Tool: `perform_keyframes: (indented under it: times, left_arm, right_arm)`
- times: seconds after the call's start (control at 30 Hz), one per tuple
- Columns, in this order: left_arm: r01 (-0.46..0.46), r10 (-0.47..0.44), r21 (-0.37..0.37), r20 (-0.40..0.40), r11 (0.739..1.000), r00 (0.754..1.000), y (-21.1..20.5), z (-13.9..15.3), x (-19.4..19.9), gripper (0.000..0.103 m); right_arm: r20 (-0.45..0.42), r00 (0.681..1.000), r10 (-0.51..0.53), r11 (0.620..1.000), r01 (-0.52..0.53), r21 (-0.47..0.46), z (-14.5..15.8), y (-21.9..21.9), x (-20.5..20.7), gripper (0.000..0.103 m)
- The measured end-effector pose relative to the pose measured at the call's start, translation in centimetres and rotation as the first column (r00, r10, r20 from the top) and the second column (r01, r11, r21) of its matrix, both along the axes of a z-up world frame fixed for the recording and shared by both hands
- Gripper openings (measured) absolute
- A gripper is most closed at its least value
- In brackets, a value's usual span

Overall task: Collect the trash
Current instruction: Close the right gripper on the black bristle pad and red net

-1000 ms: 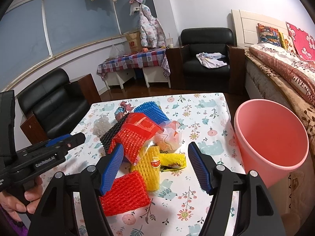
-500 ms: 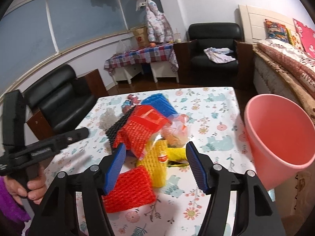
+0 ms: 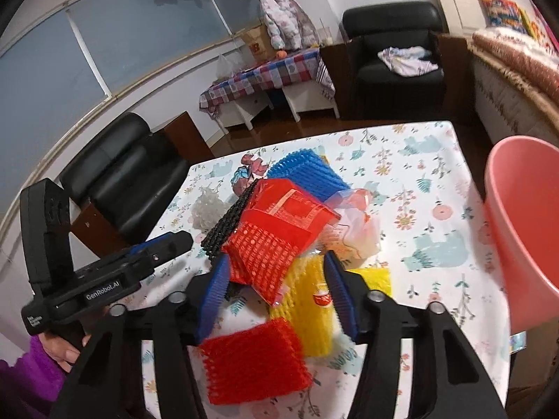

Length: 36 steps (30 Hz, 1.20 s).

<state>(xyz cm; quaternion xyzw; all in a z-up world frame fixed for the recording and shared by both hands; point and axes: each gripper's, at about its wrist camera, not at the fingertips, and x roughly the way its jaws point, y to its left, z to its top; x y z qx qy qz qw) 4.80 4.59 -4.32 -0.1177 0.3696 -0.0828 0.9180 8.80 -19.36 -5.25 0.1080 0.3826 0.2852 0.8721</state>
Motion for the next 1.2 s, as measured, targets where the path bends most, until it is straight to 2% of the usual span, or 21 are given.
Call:
perform_keyframes:
  times: [0.23,0.33,0.53,0.67,0.83,1.07,1.2]
  left_arm:
    - [0.016,-0.016,0.009,-0.017,1.0,1.0,-0.2,-0.3,1.4,0.047]
    - [0.02,-0.02,0.01,-0.027,1.0,0.999,-0.3,-0.5,2.2,0.047]
    - [0.031,-0.032,-0.016,-0.06,0.999,0.998,-0.7,-1.0,3.4,0.047]
    - [0.053,-0.054,-0.024,-0.043,0.998,0.998,-1.3,-0.6,3.5,0.047]
    - [0.084,-0.084,-0.018,-0.017,0.996,0.996,-2.4,0.3,3.7,0.047]
    - [0.159,-0.16,0.042,0.031,0.986,0.987,-5.0,1.2,4.1,0.047]
    - [0.25,-0.253,0.072,0.032,0.966,0.967,-6.8,1.1,4.6,0.047]
  right_arm:
    - [-0.051,0.997,0.066,0.995,-0.062,0.075,0.0,0.1,0.9,0.008]
    - [-0.06,0.995,0.084,0.99,-0.077,0.119,0.6,-0.6,0.8,0.003]
    - [-0.052,0.992,0.113,0.977,-0.102,0.187,2.2,-2.1,0.4,0.001]
    - [-0.048,0.99,0.133,0.964,-0.118,0.24,3.2,-3.2,-0.1,0.0]
    - [-0.027,0.992,0.123,0.964,-0.113,0.242,4.3,-4.1,-0.8,0.0]
    - [-0.083,0.988,0.128,0.973,-0.109,0.204,3.0,-5.5,-1.6,0.0]
    - [-0.12,0.986,0.118,0.978,-0.094,0.188,1.4,-6.4,-2.1,0.0]
